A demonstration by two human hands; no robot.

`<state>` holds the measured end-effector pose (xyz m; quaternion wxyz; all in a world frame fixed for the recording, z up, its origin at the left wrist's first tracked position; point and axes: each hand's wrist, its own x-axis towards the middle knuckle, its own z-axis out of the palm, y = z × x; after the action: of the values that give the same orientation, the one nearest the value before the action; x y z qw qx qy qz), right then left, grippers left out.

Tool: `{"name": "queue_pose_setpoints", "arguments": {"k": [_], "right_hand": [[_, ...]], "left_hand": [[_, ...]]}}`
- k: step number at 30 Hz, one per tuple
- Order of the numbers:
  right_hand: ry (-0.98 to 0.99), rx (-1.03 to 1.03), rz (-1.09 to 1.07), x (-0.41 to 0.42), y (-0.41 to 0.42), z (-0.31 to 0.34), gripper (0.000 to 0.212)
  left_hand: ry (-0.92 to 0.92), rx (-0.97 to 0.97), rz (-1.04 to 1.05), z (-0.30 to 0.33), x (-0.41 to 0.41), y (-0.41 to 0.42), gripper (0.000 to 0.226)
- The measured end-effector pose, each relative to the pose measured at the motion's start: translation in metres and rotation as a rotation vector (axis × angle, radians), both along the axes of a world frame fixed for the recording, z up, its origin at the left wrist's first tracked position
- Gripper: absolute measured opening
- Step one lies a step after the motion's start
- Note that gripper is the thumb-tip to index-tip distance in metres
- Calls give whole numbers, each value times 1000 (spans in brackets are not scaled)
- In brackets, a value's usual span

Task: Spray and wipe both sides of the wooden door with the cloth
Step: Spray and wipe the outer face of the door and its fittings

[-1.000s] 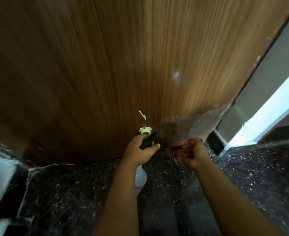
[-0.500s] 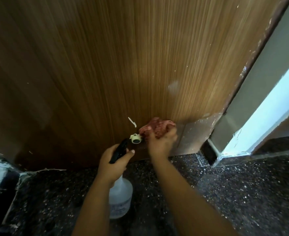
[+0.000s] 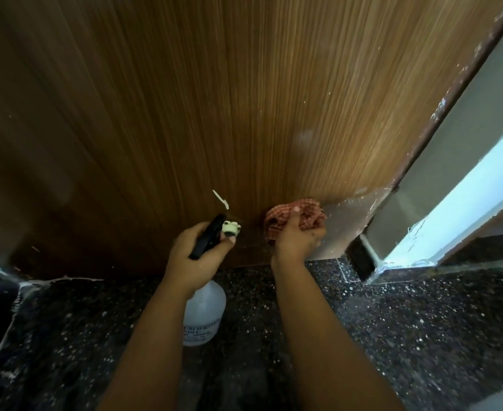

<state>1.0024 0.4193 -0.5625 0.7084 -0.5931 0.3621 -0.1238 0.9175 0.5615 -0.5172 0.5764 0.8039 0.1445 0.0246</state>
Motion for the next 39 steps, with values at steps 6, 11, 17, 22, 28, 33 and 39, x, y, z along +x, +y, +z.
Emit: {"name": "queue_pose_setpoints", "arguments": {"k": [6, 11, 17, 22, 28, 33, 39], "right_hand": [[320, 436, 184, -1, 24, -22, 50], [67, 150, 251, -3, 40, 1, 62], [202, 471, 197, -7, 27, -41, 65], [242, 737, 369, -10, 31, -44, 46], [114, 895, 283, -10, 24, -12, 36], [-6, 763, 173, -2, 18, -5, 50], [51, 650, 61, 9, 20, -20, 52]], "left_hand": [[3, -17, 47, -4, -7, -6, 9], [41, -10, 86, -7, -10, -2, 13], [14, 23, 74, -3, -8, 2, 13], [9, -14, 102, -5, -9, 5, 13], [4, -29, 124, -9, -5, 12, 13], [15, 9, 104, -14, 1, 12, 12], [-5, 127, -56, -12, 14, -21, 16]]}}
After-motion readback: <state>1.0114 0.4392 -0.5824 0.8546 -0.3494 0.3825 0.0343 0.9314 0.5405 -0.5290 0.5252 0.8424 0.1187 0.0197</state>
